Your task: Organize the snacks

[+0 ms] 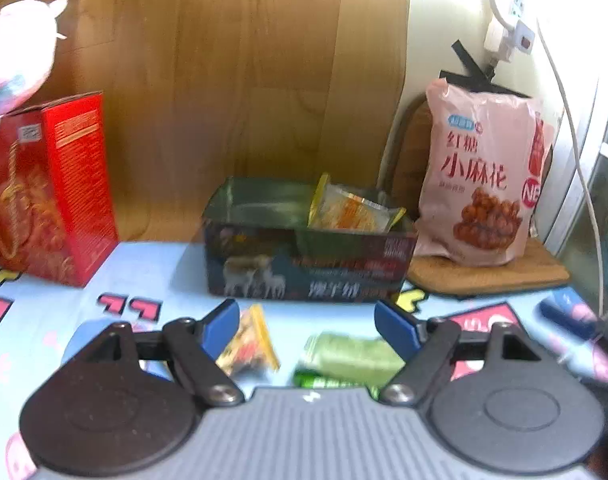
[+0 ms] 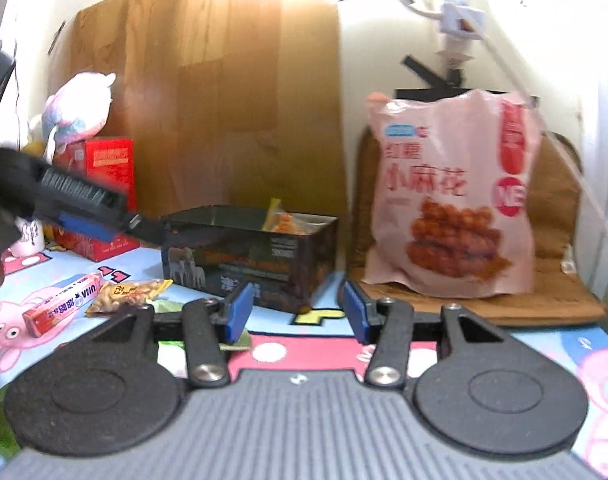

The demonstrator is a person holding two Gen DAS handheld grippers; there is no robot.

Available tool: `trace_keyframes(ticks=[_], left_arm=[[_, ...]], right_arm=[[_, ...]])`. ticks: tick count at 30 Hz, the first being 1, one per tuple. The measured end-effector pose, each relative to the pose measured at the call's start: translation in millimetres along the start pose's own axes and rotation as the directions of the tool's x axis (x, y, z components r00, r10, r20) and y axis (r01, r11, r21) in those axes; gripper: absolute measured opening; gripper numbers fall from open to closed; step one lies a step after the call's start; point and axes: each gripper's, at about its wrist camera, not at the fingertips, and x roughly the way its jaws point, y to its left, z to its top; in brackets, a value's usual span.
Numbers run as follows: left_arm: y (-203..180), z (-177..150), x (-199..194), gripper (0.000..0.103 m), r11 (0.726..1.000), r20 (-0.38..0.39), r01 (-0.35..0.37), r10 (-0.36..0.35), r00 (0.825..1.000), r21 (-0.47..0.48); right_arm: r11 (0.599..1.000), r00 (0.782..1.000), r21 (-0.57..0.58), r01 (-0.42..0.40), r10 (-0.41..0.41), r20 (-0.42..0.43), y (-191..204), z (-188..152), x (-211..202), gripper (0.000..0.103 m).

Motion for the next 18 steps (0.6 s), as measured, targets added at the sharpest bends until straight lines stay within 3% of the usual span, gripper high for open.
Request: trace_keyframes(ticks=[8, 10, 12, 15, 18], left_arm=[[1.8, -27.4, -24.6, 0.080, 0.999, -0.009, -0.034, 0.035, 0.999, 0.008], [1.9, -32.7, -28.1, 0.080, 0.999, -0.013, -0.040, 0.040, 0.999, 0.010], [2.2, -37.9, -30.5, 0.080, 0.999, -0.013, -0.049, 0.049, 0.999, 0.012], [3.7, -44.7, -31.0, 0.080, 0.998, -0.021, -0.060, 0.060, 0.998, 0.005], [9.3, -52.6, -31.4, 0.080, 0.998, -0.031, -0.059, 0.059, 0.998, -0.021]], right_arm=[[0.999, 0.991, 0.044, -0.017, 0.011, 0.137, -82.3, 66.8, -81.1, 0.055], [1.000, 0.984, 0.006, -0.013, 0.012, 0.176, -102.7, 83.8, -107.4, 0.071], [0.999, 0.981, -0.054, -0.003, 0.013, 0.193, -116.0, 94.6, -130.0, 0.074], [0.990, 0.980, -0.132, 0.039, -0.013, 0.198, -122.8, 93.9, -152.3, 0.074], [0.988, 0.989, -0.151, 0.027, -0.004, 0.150, -116.3, 67.8, -150.2, 0.074]])
